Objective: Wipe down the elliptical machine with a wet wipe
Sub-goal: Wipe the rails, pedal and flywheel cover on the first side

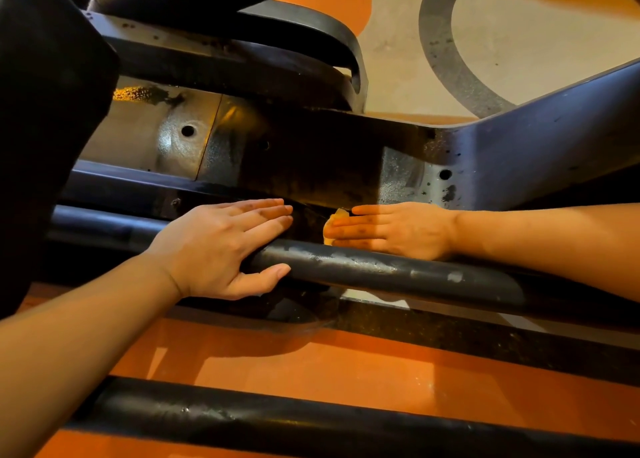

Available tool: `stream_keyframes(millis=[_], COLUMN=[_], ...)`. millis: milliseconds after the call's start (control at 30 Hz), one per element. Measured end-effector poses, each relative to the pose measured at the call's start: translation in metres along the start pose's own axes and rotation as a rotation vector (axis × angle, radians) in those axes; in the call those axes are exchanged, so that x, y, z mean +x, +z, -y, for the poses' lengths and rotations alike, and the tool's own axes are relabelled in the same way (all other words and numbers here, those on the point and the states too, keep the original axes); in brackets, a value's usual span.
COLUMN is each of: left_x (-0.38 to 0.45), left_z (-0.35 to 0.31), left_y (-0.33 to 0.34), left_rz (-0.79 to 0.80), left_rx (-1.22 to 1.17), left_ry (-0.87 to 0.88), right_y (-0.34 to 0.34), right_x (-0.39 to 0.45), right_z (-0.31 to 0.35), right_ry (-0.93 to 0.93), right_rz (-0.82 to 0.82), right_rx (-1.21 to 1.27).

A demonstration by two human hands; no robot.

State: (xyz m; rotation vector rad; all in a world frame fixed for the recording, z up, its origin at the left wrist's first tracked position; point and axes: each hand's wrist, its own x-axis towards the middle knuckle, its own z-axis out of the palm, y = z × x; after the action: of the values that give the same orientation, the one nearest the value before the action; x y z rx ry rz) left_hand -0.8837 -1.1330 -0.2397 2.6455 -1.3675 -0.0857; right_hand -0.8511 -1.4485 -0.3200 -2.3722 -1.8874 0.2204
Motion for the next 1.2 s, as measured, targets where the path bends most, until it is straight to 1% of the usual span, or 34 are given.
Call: stream_keyframes(millis=[33, 67, 133, 233, 300, 367, 433, 533, 600, 667, 800, 933, 967, 1033, 1067, 1133, 1200], left_x=[0.000, 0.000, 0.000, 0.000, 0.000, 0.000, 0.000, 0.000, 0.000, -0.001, -0.001, 0.000, 0.000, 0.000, 0.000, 0.000, 0.000], left_z=[0.000, 0.000, 0.000, 0.000, 0.000, 0.000, 0.000, 0.000, 0.000, 0.000, 0.000, 0.000, 0.000, 0.000, 0.000, 0.001, 0.002], left_y=[0.000, 0.000, 0.001, 0.001, 0.000, 0.000, 0.001, 0.001, 0.001, 0.001, 0.001, 0.002, 0.002, 0.002, 0.002, 0.002, 0.003], left_rz=[0.000, 0.000, -0.004, -0.008, -0.008, -0.007, -0.006, -0.009, -0.017, -0.020, -0.014, -0.028, -0.031, -0.031, -0.030, -0.028, -0.030], left_rx=[0.003, 0.006, 0.008, 0.000, 0.007, 0.016, 0.019, 0.012, 0.005, -0.003, -0.010, -0.007, -0.008, -0.005, -0.002, -0.001, -0.012], left_ry=[0.002, 0.003, 0.000, -0.004, -0.004, 0.000, -0.001, -0.002, 0.001, -0.002, -0.005, 0.002, 0.004, 0.006, 0.007, 0.007, 0.001], right_y=[0.002, -0.001, -0.004, -0.004, -0.008, -0.015, -0.022, -0.029, -0.028, -0.027, -0.033, -0.037, -0.037, -0.040, -0.040, -0.037, -0.032], right_x=[-0.001, -0.001, 0.002, 0.010, 0.027, 0.046, 0.057, 0.049, 0.035, 0.018, -0.011, -0.022, -0.023, -0.025, -0.026, -0.026, -0.025], right_z=[-0.001, 0.000, 0.003, 0.005, 0.005, 0.001, -0.007, -0.016, -0.017, -0.014, 0.000, 0.013, 0.014, 0.014, 0.013, 0.010, 0.010], right_ry=[-0.014, -0.010, 0.013, 0.053, 0.166, 0.230, 0.221, 0.200, 0.233, 0.314, 0.517, 0.731, 0.764, 0.752, 0.708, 0.597, 0.565], right_rz=[-0.005, 0.033, 0.039, 0.021, -0.027, -0.048, -0.016, -0.034, -0.108, -0.156, -0.183, -0.140, -0.154, -0.194, -0.172, -0.056, 0.034], right_rx=[-0.048, -0.051, -0.035, 0.061, 0.179, 0.275, 0.283, 0.259, 0.223, 0.158, -0.001, -0.131, -0.137, -0.072, -0.018, 0.057, 0.103])
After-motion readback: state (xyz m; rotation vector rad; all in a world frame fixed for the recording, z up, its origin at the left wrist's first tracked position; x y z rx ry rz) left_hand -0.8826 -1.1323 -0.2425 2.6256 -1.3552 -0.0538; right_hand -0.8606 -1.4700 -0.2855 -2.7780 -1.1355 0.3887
